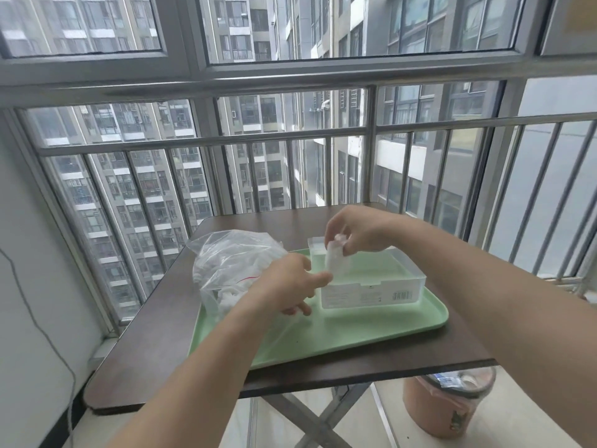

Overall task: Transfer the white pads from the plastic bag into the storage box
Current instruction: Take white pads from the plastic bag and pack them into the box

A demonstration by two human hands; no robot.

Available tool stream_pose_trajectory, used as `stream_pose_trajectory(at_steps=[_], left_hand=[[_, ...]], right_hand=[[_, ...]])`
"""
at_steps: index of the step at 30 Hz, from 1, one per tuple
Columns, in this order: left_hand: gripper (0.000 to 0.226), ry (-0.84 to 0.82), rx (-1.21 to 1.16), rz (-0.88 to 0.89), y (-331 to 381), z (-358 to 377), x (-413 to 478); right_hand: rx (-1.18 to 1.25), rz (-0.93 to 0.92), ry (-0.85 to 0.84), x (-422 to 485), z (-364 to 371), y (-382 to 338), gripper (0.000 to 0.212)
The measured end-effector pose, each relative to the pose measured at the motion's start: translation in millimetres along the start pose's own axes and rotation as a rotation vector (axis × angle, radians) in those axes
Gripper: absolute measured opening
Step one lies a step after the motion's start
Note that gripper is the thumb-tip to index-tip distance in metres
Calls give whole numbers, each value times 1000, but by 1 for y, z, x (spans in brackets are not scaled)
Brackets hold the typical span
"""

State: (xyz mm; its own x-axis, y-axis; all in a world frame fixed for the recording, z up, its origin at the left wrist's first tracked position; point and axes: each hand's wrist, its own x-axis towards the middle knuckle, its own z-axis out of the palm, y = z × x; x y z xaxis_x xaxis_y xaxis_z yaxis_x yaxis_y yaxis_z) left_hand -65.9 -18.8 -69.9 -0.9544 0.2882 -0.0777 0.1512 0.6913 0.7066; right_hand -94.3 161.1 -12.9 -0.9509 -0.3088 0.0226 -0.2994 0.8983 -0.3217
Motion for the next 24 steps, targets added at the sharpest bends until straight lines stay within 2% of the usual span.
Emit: stream_pose_trajectory(at_steps=[3,11,14,18,22,24], left_hand=[[42,5,-24,1,-3,1,2],[61,7,-46,12,-5,5,4],[60,5,-53,12,-7,5,5],[58,6,-30,12,-6,5,4],[49,27,1,14,-5,4,2],[44,67,22,21,-4,5,2]], right_hand=[[-72,-40,-36,5,1,-7,26],[-107,-56,-4,20,20,-11,31],[-78,-43,37,20,27,-7,30],[79,-36,87,11,29,-1,32],[107,-35,98,7,29,1,26],[86,-34,88,4,29,2,30]])
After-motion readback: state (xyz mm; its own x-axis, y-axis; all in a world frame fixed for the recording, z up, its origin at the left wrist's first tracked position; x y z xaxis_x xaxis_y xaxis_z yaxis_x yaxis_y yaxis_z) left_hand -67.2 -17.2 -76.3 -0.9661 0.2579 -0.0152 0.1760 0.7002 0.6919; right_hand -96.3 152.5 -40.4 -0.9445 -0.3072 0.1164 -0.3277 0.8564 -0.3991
